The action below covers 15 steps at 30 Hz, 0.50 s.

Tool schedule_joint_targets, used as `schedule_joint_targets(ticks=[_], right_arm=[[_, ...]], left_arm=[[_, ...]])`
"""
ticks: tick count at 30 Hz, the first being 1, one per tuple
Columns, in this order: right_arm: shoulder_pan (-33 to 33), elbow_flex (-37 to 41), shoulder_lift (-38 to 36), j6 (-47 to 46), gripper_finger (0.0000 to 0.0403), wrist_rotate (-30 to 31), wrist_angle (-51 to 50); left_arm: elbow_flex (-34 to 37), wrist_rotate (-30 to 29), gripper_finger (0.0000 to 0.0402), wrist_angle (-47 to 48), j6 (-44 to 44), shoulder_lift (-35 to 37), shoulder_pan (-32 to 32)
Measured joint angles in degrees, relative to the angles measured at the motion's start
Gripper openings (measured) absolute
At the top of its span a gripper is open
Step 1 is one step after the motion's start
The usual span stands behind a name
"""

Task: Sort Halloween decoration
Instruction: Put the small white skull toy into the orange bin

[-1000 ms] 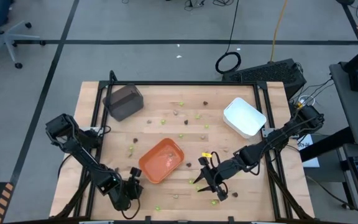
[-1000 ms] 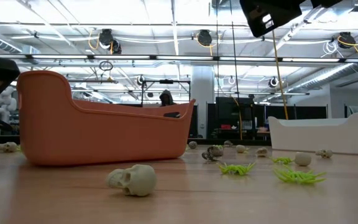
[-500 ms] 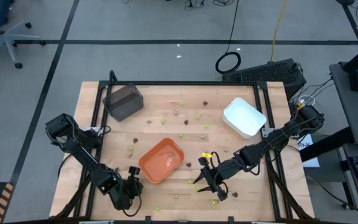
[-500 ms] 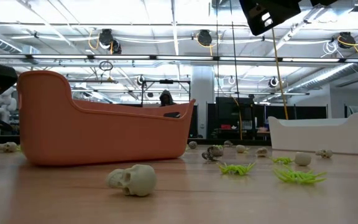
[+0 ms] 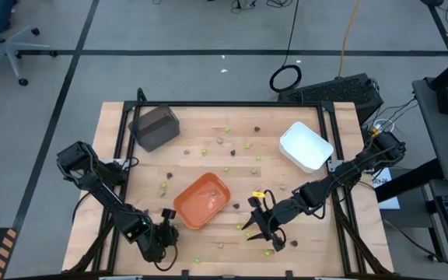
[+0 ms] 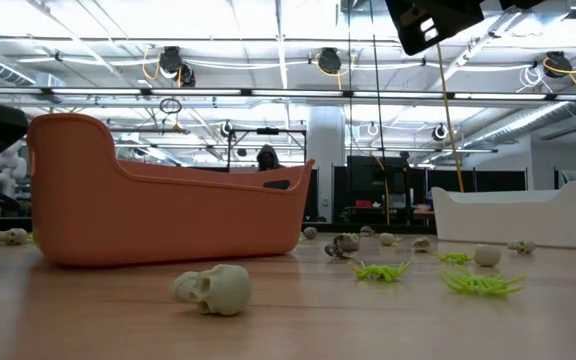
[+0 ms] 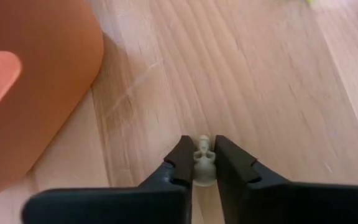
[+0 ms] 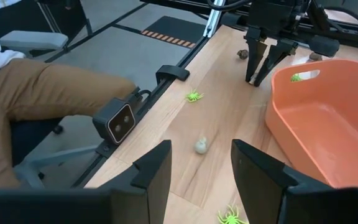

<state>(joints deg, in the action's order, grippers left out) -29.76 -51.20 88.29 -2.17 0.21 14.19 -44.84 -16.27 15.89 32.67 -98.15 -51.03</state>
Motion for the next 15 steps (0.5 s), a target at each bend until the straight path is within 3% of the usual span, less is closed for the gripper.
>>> schedule_joint_targets(ticks=[8,15], right_arm=[[0.0,0.0,0.0,0.3,0.0150,0.0,-0.4],[0.0,0.0,0.0,-0.1,0.0150,0.0,-0.3]], left_arm=[[-0.4,-0.3,0.0021,-2.9,0.0,-0.1,0.0],[-5.5,-1.3,0.0018,-2.0,-3.9,-0.1,0.0]])
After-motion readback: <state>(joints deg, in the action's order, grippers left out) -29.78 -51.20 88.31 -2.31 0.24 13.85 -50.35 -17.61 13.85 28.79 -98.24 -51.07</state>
